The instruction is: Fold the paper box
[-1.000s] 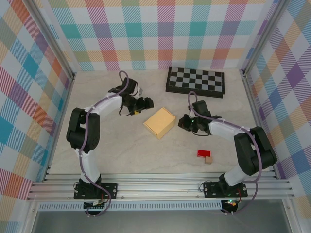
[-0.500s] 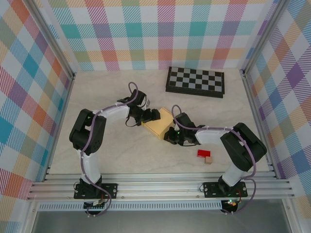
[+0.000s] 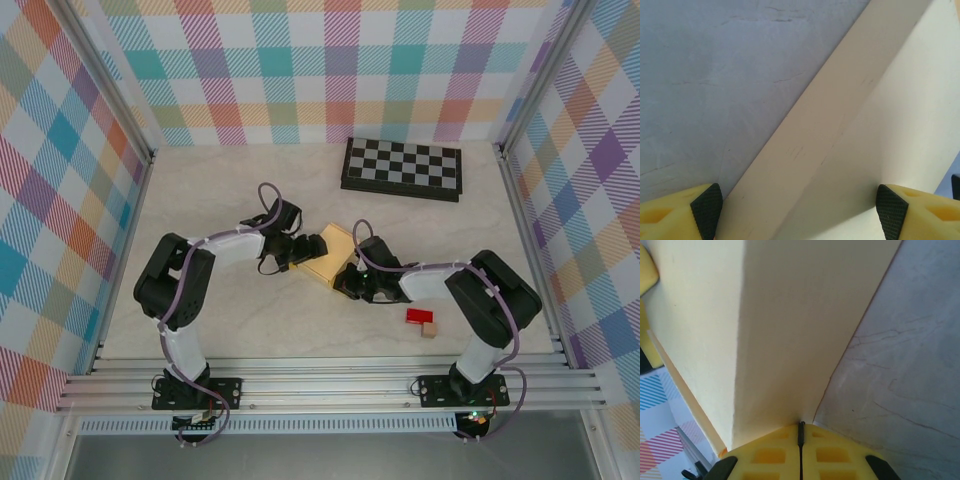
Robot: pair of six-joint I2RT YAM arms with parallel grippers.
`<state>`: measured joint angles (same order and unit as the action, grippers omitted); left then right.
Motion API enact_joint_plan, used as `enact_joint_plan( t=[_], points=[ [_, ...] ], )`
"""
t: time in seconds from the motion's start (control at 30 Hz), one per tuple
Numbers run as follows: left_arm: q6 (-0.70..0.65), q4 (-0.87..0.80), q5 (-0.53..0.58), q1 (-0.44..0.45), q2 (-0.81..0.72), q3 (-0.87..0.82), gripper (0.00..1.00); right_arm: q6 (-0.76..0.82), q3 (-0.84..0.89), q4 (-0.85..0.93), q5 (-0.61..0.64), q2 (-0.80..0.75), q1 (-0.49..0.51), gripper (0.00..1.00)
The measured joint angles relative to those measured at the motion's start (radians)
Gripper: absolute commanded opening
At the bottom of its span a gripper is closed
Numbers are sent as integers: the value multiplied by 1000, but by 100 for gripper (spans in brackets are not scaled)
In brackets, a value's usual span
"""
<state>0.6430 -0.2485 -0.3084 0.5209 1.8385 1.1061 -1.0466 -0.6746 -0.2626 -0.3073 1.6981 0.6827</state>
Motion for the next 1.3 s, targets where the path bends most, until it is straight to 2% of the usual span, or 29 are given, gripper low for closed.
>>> enact_joint_plan(
  t=[0.33,0.6,0.77,0.93,1.07,1.17,1.3],
  points=[
    [184,97,177,80,-56,-87,82,-93,23,-97,-9,17,0,6],
    [212,113,235,87,-49,-81,81,-114,24,-156,1,42,0,6],
    [176,27,251,87,-15,-1,81,-121,24,-163,38,42,5,7],
    [98,-116,241,75,26,126,85,-116,24,-132,98,12,19,16],
    [27,-205,212,32,84,251,88,-83,24,-90,117,-56,32,22],
    [-26,-264,217,-8,116,346,89,-23,24,-1,137,-144,32,22],
    [-62,-308,243,-74,107,399,89,117,-9,222,195,-289,2,27]
  ],
)
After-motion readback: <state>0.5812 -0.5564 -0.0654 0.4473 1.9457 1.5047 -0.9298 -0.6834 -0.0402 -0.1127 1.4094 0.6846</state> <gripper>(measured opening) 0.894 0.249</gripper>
